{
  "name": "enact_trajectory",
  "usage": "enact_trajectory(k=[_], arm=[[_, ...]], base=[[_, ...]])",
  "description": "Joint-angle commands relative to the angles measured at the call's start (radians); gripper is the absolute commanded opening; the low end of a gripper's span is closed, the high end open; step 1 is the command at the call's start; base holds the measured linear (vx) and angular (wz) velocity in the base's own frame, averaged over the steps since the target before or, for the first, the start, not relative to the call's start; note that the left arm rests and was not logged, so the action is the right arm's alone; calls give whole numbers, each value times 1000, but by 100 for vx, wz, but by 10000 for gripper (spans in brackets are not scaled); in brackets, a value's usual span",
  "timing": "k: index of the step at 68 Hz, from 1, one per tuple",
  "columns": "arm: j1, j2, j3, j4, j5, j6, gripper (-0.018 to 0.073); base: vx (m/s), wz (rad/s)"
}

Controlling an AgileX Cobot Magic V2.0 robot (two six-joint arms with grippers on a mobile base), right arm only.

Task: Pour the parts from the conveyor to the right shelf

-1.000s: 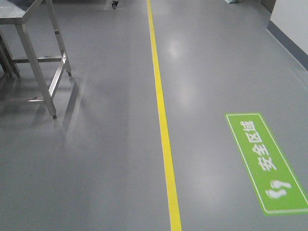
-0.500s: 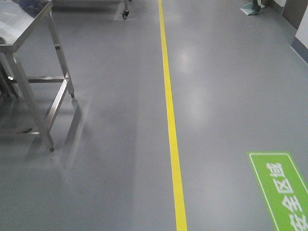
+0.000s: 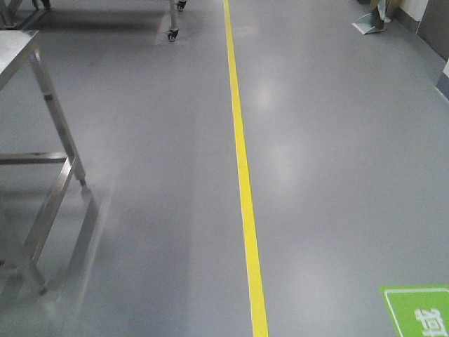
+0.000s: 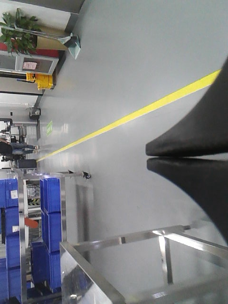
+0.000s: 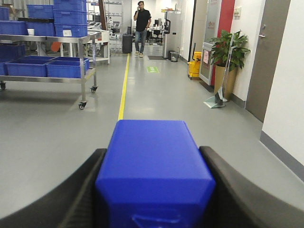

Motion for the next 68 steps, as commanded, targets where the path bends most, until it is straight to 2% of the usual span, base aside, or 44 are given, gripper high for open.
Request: enact_trajectory(k=[1,68], arm=[[-1,10,-26,-1,-83,-5,-6],[-1,10,-26,-1,-83,-5,-6]], base=[[70,-9],[71,1]])
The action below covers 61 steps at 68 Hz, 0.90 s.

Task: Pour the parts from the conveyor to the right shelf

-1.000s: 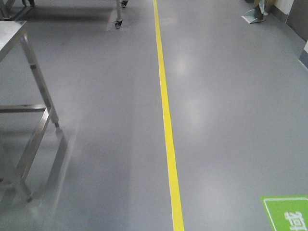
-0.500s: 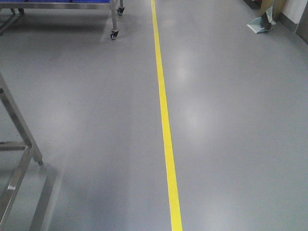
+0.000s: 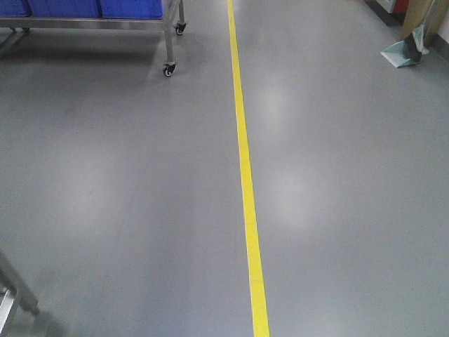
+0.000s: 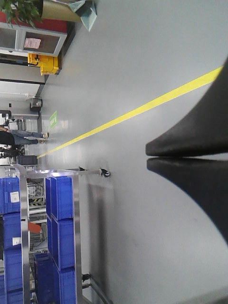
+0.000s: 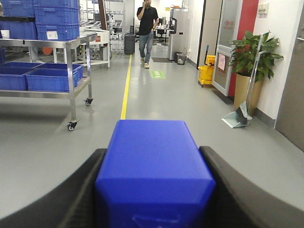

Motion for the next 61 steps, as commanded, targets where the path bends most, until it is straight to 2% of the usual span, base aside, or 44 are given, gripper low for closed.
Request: enact_trajectory(k=[1,37,61], arm=[[-1,10,-26,-1,-83,-5,-6],[-1,10,-26,-1,-83,-5,-6],[-1,10,-26,-1,-83,-5,-6]], base=[[72,2],[70,0],[64,15]])
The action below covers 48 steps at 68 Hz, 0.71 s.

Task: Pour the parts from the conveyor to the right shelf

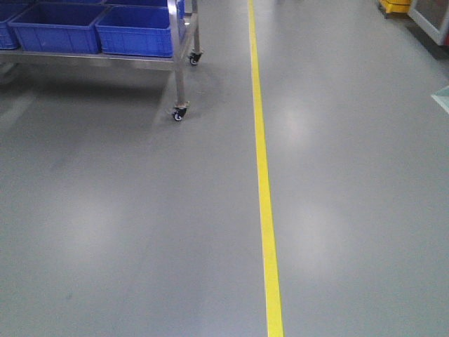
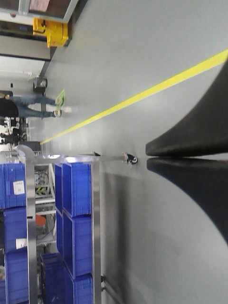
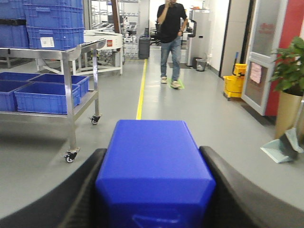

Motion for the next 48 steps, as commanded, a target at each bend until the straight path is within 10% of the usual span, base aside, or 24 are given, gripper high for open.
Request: enact_trajectory(k=[1,48], arm=[[-1,10,-26,-1,-83,-5,-6],[-1,10,-26,-1,-83,-5,-6]], base=[[62,23],[57,20]])
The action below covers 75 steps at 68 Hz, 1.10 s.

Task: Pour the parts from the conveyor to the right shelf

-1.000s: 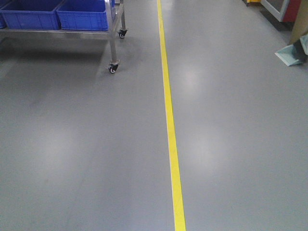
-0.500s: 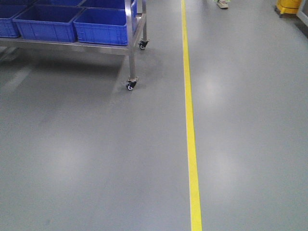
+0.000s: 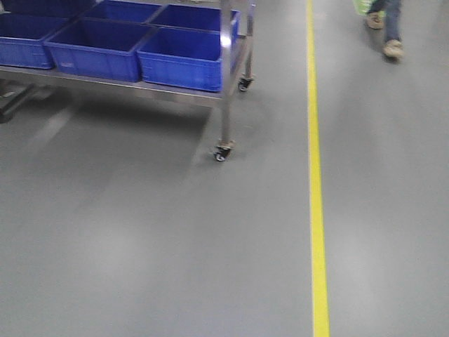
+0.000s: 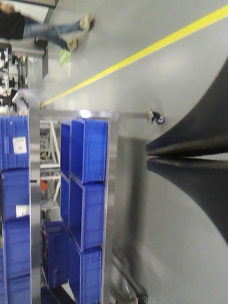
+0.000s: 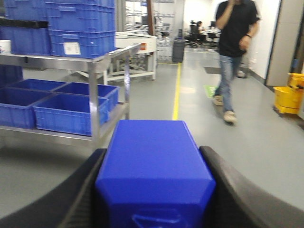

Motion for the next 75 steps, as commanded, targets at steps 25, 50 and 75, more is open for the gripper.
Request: enact_trajectory(k=[25,50,75], arm=[[-1,10,-26,-1,-82,-5,-6],[-1,10,-26,-1,-82,-5,-6],[-1,10,-26,-2,-82,-5,-6]], base=[[49,62],[51,84],[56,67]])
